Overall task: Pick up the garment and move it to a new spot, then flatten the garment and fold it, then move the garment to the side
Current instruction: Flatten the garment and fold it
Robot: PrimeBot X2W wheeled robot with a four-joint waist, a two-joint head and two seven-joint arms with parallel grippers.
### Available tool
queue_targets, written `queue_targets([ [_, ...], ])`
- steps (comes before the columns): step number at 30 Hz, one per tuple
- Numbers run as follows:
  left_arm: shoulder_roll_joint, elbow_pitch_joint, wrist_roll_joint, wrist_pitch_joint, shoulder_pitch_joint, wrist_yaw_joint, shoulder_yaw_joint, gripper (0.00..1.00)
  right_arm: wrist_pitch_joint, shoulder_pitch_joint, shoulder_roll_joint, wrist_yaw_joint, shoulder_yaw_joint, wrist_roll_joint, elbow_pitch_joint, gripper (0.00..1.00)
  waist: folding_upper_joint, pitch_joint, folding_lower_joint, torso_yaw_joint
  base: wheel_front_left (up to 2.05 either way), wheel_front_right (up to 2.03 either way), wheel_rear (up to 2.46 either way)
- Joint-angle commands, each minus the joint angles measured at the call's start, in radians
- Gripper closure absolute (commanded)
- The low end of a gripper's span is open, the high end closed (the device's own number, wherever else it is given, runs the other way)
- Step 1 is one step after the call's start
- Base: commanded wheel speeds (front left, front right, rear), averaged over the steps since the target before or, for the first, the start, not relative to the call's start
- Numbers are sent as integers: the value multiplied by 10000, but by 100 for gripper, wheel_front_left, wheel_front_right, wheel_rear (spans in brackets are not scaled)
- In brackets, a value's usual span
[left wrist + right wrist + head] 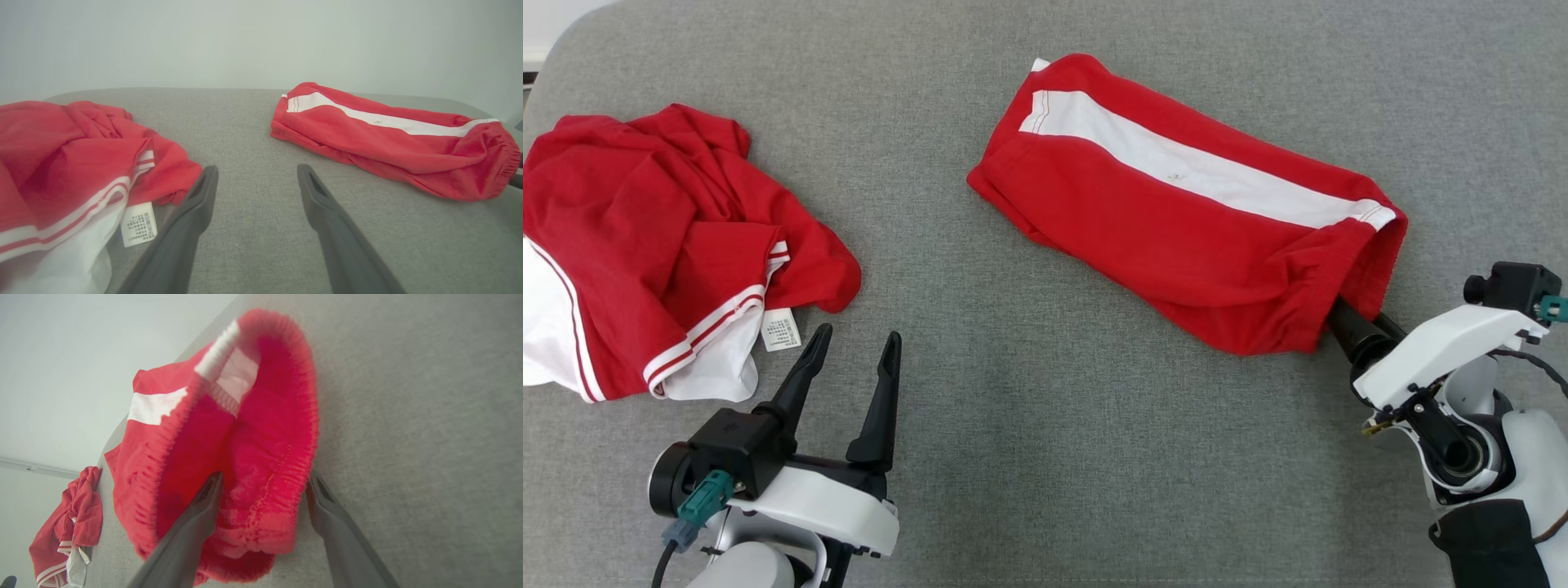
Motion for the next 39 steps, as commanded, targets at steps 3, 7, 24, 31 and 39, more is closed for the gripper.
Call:
queue_targets([
  [3, 165, -84, 149, -133, -361, -156, 517, 0, 415, -282, 223, 0, 186, -194, -266, 0, 0, 67, 0, 64, 0, 0, 0],
  [7, 70, -19, 261, -133, -352, -266, 630, 0, 592, -285, 431, 0, 409, -340, -463, 0, 0, 115, 0, 88, 0, 0, 0],
  [24, 26, 72, 374, -134, -365, -418, 747, 0, -551, -119, 569, 0, 306, 364, -8, 100, 0, 170, 0, -40, 0, 0, 0],
  [31, 106, 16, 359, -113, -339, -409, 755, 0, -799, 634, 509, 0, -697, 972, -436, 100, 0, 146, 0, -283, 0, 0, 0],
  [39, 176, -111, 334, -63, -309, -397, 729, 0, -871, 1441, 435, 0, -1945, 1582, -1321, 100, 0, 58, 0, -540, 0, 0, 0],
])
